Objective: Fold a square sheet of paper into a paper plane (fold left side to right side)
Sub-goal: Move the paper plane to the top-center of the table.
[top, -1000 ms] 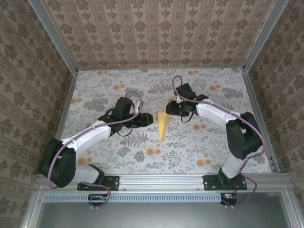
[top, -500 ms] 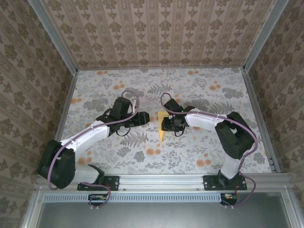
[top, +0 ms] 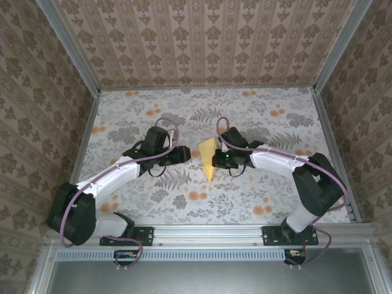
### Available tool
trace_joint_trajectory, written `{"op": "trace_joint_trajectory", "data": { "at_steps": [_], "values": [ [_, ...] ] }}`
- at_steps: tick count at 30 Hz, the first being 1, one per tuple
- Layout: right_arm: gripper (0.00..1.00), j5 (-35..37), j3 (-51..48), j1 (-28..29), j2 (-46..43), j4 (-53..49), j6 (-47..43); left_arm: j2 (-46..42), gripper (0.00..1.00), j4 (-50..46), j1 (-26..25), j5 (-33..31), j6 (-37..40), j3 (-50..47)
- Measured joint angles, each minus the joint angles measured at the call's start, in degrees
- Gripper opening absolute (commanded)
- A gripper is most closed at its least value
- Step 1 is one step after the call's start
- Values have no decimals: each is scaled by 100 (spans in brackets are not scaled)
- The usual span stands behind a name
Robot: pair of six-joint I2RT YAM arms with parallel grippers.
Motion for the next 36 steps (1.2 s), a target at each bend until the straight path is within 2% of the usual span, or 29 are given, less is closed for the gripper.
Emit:
{"op": "trace_joint_trajectory", "data": {
  "at_steps": [5, 9, 18, 22, 26, 32, 36],
  "values": [
    [17, -160, -739, -546, 131, 251, -15, 0, 55, -7, 0, -2, 2, 0],
    [29, -109, -824, -693, 85, 219, -144, 0, 55, -11, 0, -2, 2, 4],
    [41, 896, -564, -688, -702, -1064, -682, -2, 56, -17, 0, -52, 20, 39],
    [49, 1113, -299, -275, -1119, -1342, -826, -2, 57, -31, 0, -105, 39, 46],
    [60, 1462, 50, 549, -1071, -1554, -918, -52, 58, -66, 0, -212, 59, 46],
    [72, 2188, 841, 1384, -72, -1967, -994, -516, 62, -136, 9, -437, 59, -35],
    [73, 2651, 1292, 1641, 656, -2247, -1032, -817, 65, -247, 44, -586, 61, -166]
  ]
}}
